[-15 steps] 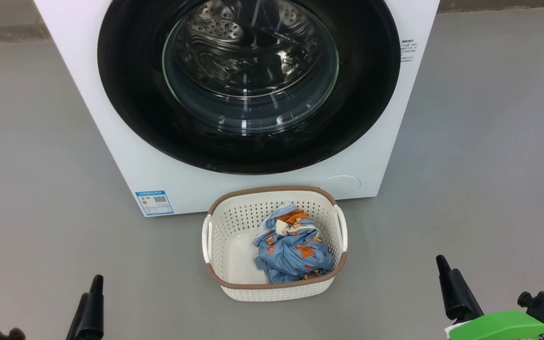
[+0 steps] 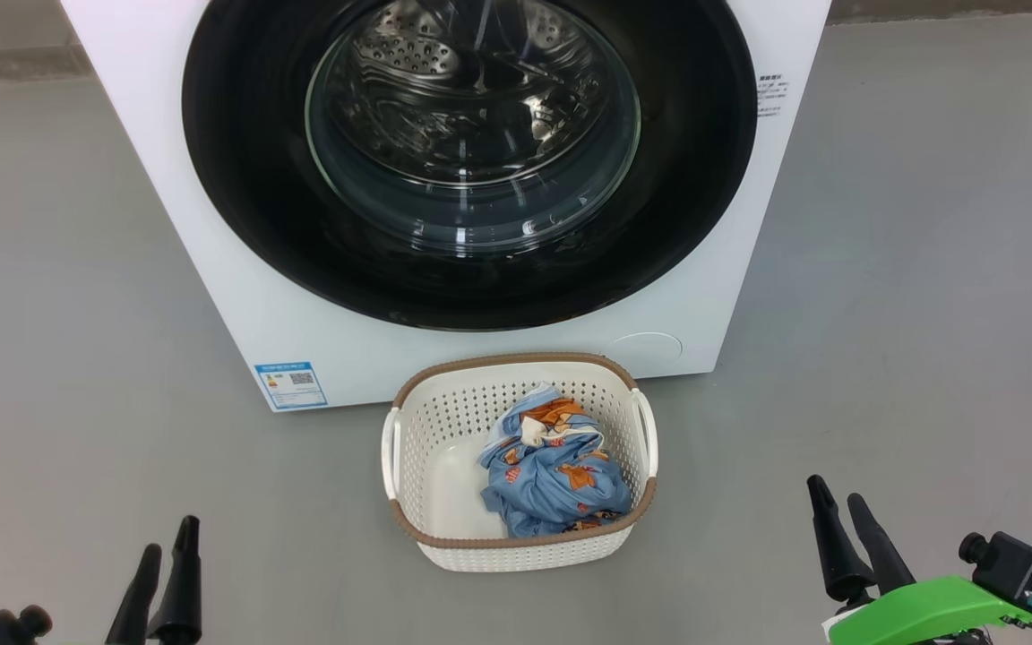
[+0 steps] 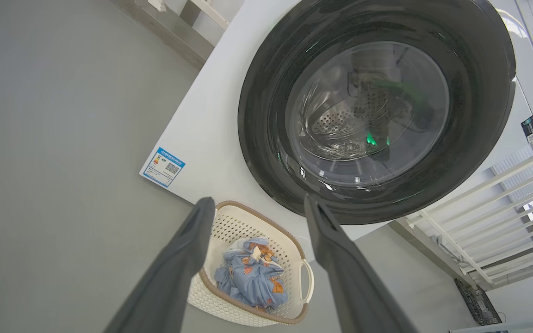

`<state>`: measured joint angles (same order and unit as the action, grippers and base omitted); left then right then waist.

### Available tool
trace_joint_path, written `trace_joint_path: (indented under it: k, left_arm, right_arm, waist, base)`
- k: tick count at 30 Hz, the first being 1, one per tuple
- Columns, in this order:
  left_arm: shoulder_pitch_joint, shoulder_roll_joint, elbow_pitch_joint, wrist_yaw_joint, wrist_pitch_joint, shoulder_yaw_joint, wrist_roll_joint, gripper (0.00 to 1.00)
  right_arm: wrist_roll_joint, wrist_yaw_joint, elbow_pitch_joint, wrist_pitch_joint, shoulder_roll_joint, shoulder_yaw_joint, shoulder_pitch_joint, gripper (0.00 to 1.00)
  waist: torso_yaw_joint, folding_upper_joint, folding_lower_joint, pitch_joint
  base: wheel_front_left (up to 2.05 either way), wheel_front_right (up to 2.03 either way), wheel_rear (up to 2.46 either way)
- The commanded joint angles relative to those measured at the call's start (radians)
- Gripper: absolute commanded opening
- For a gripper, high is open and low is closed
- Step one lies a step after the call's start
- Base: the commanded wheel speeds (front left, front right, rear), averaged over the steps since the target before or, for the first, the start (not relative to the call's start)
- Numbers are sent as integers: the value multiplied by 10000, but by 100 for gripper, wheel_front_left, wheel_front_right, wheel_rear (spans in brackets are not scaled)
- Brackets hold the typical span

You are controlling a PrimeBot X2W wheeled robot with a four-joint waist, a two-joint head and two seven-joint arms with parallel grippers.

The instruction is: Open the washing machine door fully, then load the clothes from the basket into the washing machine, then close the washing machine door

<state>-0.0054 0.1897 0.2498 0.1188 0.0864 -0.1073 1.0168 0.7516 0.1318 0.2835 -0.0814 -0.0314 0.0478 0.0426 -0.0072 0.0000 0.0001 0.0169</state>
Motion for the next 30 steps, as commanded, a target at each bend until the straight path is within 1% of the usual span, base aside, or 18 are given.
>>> trace_joint_path:
  k: [1, 2, 30]
  left_arm:
    - [-353, 326, -323, 67, 155, 137, -396, 100]
    - [-353, 326, -323, 67, 155, 137, -396, 100]
    - [-272, 947, -203, 94, 976, -170, -3423, 100]
  right_arm:
    - [-434, -6, -308, -137, -84, -181, 392, 100]
    - [-434, -6, -308, -137, -84, -181, 392, 100]
    - [-4147, -9, -407, -640, -138, -380, 459, 100]
  waist:
    - [1, 0, -1, -2]
    - [1, 0, -1, -2]
    - [33, 0, 0, -105]
  base:
    - [0, 0, 0]
    - [0, 0, 0]
    - [0, 0, 0]
